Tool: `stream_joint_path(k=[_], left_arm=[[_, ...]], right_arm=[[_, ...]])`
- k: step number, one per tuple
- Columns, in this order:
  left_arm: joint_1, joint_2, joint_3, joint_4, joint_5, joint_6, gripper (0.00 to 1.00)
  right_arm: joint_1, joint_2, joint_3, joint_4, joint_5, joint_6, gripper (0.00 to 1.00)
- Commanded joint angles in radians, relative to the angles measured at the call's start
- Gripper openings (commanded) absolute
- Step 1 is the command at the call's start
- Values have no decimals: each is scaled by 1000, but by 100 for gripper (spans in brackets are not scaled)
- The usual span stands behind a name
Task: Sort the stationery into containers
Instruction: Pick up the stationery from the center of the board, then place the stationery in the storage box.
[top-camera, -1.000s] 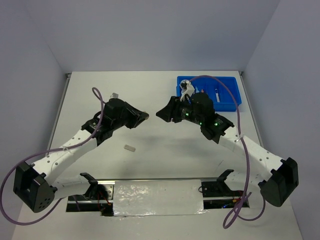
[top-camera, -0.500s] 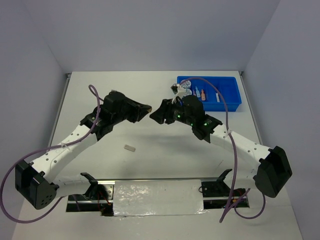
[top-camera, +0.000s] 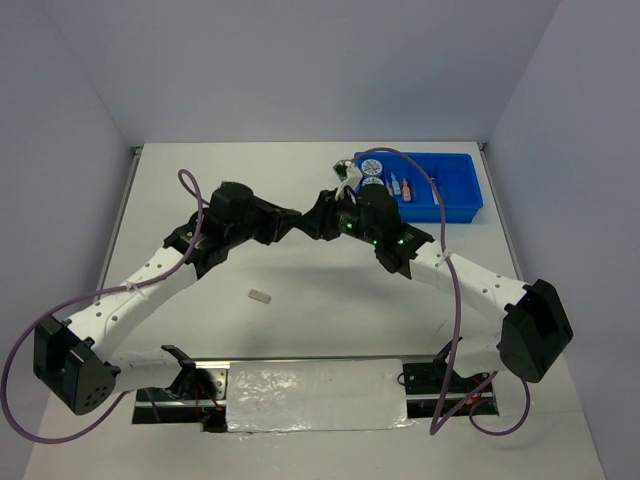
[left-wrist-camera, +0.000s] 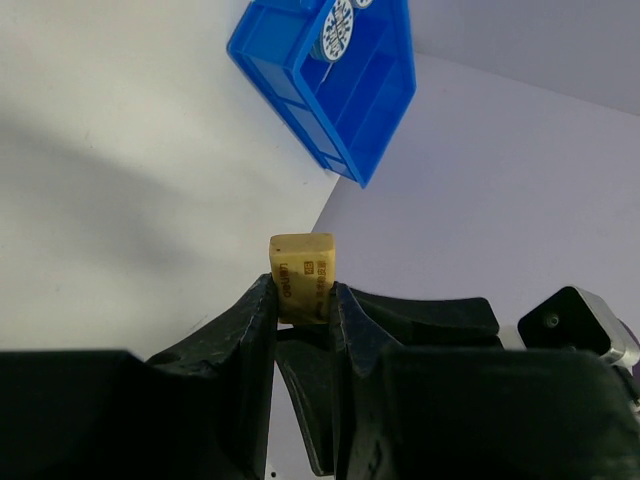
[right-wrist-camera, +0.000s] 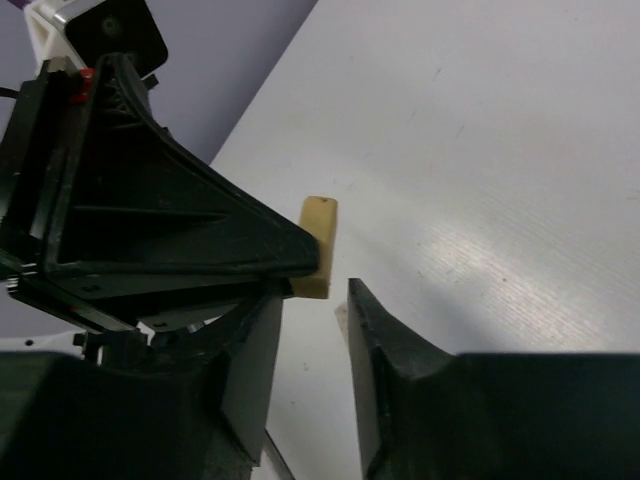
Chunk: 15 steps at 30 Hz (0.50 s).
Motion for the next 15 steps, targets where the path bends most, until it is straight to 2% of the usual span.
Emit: stream_joint_path(k=[1,3,6,7,8,10,11,12,13,15], left_arm=[[-27,-1,34,53,85,-33,2],[-29,5,49,40,88,-30,6],[-30,9,56,32,100,-26,10],[-30,8,54,32,102,-27,12],[-30,5,50,36,102,-30,15],[-30,-3,45,44,96,-27,35],[-27,-3,48,41,91,-24,47],[-26,-3,60,32,79,-6,65],[-23,-1,69,21,71,7,74],[-15,9,98,-8,59,34,82]], right_arm=[[10,32,77,92,20,-12,38],[10,27,60,116,30,-6,35],[10,23,55,149,36,-7,25],[10,27,62,141,31,-10,17],[10,33,66,141,27,-15,14],[9,33,57,146,22,-15,1],[9,27,48,161,24,-15,0],[7,24,39,158,36,-15,0],[3,23,33,153,36,-13,0],[-2,13,10,165,27,-6,0]])
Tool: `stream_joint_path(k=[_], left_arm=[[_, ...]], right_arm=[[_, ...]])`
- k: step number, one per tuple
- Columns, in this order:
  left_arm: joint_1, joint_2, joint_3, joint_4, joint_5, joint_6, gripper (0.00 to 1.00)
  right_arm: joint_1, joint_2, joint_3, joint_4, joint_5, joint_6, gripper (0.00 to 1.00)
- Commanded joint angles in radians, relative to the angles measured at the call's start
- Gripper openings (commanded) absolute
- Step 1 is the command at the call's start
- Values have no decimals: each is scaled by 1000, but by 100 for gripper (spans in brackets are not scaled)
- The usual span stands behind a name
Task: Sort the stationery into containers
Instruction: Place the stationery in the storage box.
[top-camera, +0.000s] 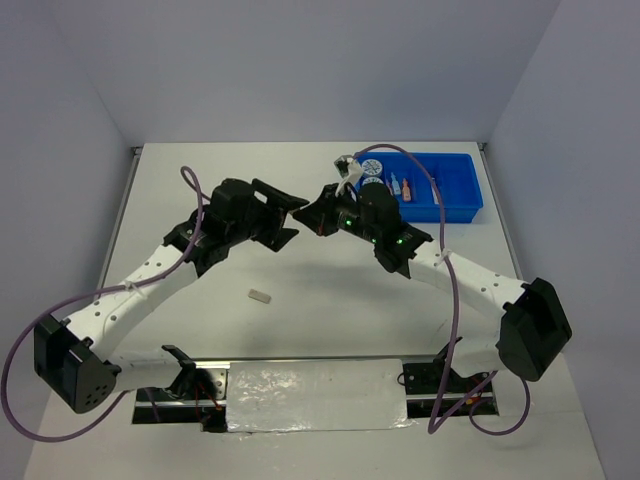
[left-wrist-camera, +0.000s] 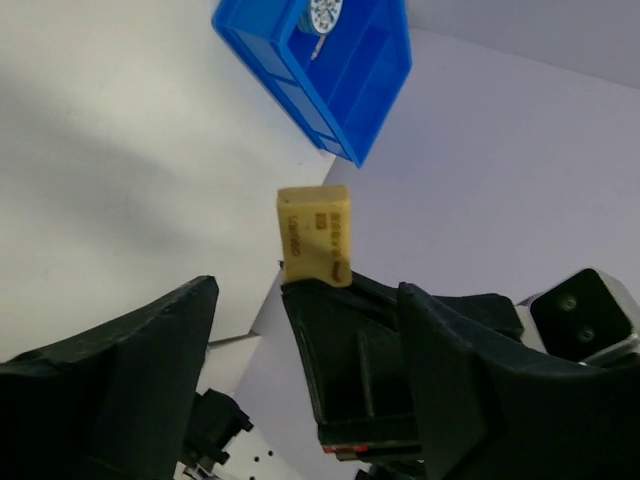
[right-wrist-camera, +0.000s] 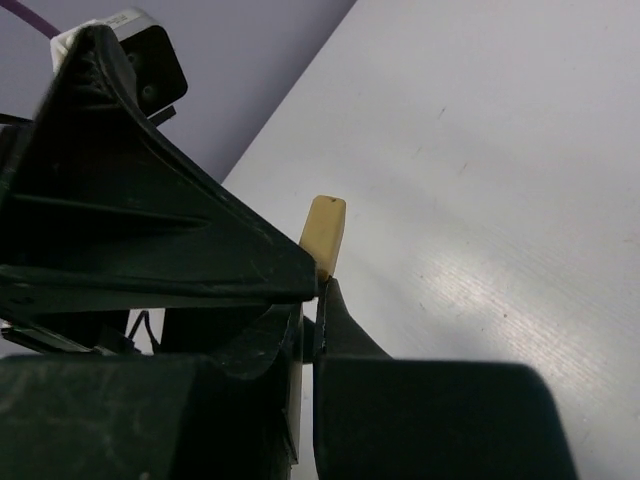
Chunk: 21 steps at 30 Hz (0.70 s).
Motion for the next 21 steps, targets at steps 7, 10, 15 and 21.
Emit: stream_joint_path(k=[7,10,15,21], left_arm=[[67,53,245,-211,-49,174,99],[124,94,403,-404,-115,366,99],[149,125,507,-580,-198,576,99],[152,53,243,-518,-31,722,99]], right_arm=[[-98,-18,31,-179,210,-22,0],[-282,-20,65,-354,279,-14,0],[-647,18,137,-466,319,-23,0],[-848,257,394,-595,339,-57,2]])
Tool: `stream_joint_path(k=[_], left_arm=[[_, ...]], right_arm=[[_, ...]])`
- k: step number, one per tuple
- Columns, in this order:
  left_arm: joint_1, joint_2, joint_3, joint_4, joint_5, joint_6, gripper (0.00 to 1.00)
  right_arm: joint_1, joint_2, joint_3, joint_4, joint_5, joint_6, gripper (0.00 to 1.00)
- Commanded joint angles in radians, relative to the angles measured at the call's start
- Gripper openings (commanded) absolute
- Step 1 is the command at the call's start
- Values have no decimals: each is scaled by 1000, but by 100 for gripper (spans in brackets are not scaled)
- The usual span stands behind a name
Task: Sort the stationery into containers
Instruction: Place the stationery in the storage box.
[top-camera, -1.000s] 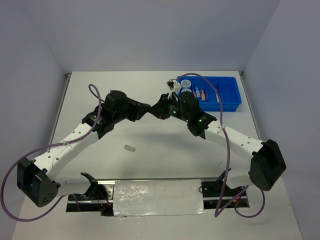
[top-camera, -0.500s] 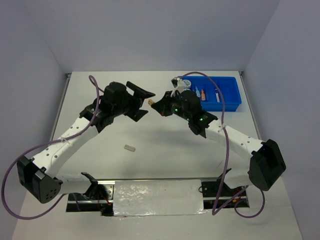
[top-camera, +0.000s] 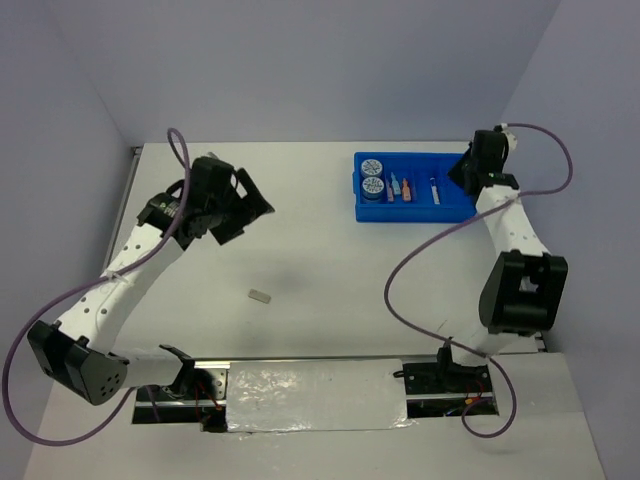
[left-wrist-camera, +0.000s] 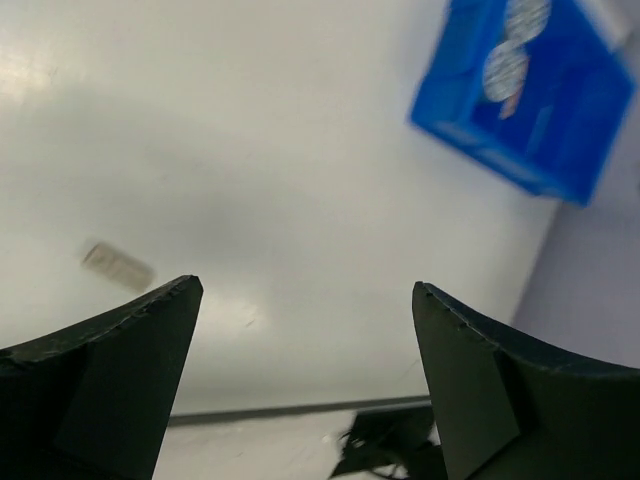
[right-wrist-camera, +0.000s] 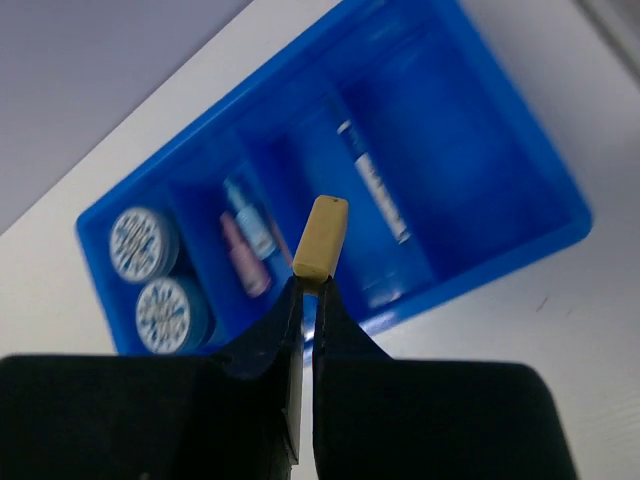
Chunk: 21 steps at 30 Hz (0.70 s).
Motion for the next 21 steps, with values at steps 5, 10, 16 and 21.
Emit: stream_joint_path(k=[5,10,16,21], left_arm=[[1,-56,-171,-85,118,209,99],[25,-66,-136,-180,64,294,99],[126,-59,-145,-205,81,371,99],[251,-29,-155,-195,89,434,99]], right_arm=[[-69,334,403,-218,14,-73,4],[-97,443,498,-244,-21,-84,12],[-95,496,580,-310,-38,-84,52],[-57,435,580,-319,-176,-184,53]])
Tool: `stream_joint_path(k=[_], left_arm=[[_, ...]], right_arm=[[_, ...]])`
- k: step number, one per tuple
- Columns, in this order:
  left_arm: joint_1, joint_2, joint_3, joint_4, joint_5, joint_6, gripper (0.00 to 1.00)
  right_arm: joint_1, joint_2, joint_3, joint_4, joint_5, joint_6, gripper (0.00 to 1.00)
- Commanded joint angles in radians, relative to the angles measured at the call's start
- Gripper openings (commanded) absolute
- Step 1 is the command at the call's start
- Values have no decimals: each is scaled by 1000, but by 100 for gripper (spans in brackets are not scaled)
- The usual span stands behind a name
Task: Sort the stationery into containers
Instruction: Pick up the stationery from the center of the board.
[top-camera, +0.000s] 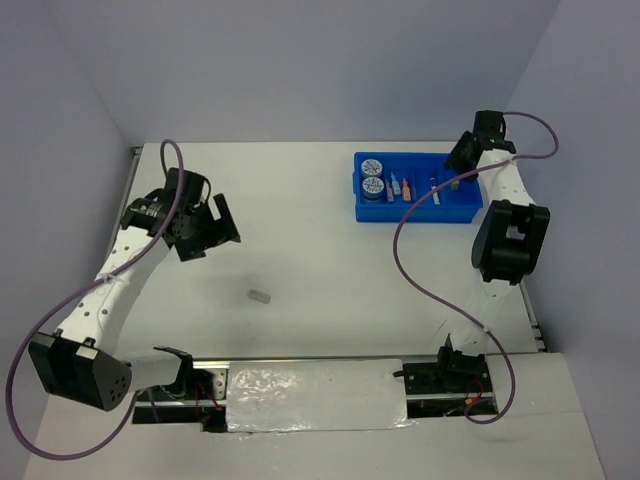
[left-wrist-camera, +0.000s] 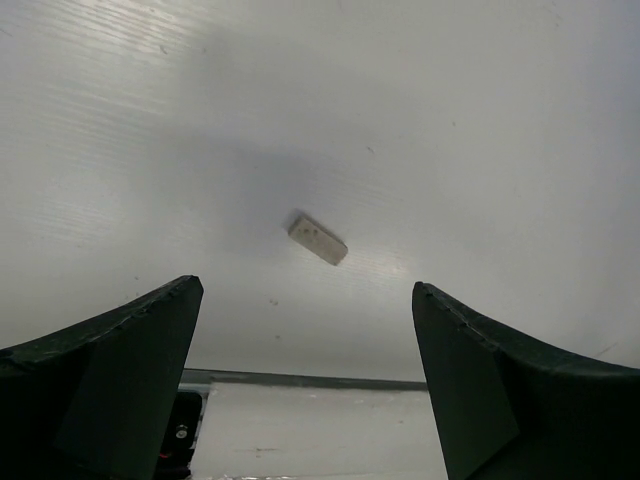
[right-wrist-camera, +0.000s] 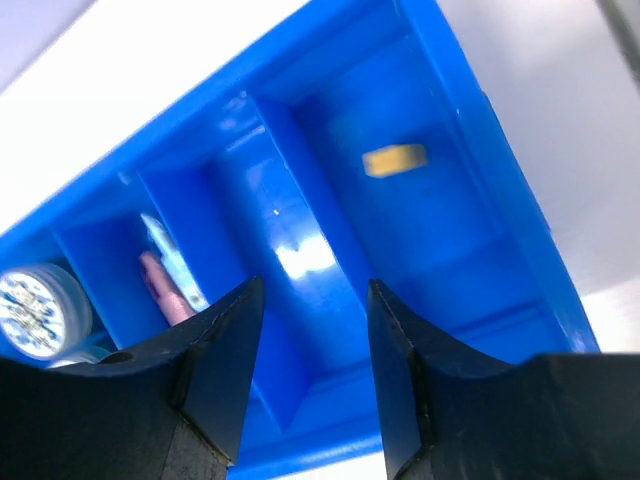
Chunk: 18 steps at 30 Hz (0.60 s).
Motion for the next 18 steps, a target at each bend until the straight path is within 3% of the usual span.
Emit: stream_joint_path(k=[1,3,7,8,9,11,12,18], left_arm=[[73,22,6,-2,11,83,99],[146,41,25,2,34,114,99],[248,88,94,-17,-21,142,99],[321,93,105,-29,-35,131,99],[356,104,129,-43,-48,122,99],[450,108,147,-55,-48,100,99],[493,107,164,-69,-48,90,99],[513,73,155,-54,6,100,99]], right_arm=[[66,-81,47,-41,16,-114,54],[152,-129,38,-106,62,-154,55],[392,-293,-144,3,-280,-291,55],[470,-343,-179,29,-239,-294,57],[625,-347,-206,23,-233,-317,58],[762,-304,-197,-43,-198,-316,61],[880,-269,-206,-43,-185,-322,68],[1187,-134,-191,0,-122,-312,70]])
